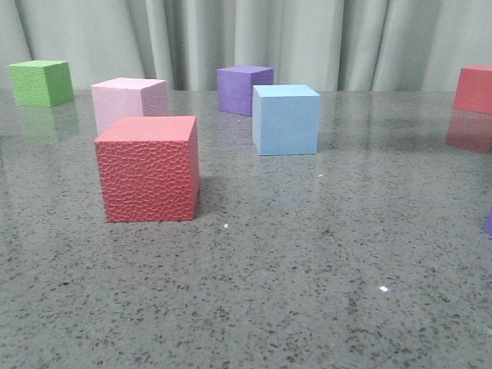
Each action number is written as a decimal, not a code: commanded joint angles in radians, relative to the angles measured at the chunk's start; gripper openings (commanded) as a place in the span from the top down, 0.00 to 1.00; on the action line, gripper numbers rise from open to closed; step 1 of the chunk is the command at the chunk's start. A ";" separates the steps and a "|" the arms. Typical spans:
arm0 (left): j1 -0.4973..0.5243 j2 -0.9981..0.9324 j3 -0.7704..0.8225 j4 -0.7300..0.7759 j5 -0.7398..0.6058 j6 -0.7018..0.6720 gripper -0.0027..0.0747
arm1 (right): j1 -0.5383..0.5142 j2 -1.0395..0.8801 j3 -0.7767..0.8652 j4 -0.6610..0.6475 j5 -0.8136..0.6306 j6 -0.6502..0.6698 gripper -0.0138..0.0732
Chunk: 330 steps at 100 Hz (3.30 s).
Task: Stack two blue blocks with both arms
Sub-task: 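Open the right gripper and raise it away from the cube, then lower the open left gripper onto the other light-blue cube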
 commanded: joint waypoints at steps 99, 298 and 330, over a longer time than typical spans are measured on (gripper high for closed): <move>0.002 0.004 -0.034 -0.011 -0.060 0.001 0.09 | -0.140 -0.954 0.705 -0.053 -0.164 -0.012 0.08; 0.002 0.810 -0.577 0.085 -0.173 0.158 0.09 | -0.140 -0.954 0.705 -0.052 -0.156 -0.012 0.08; 0.018 0.865 -0.577 0.083 -0.167 0.158 0.09 | -0.140 -0.954 0.705 -0.052 -0.156 -0.012 0.08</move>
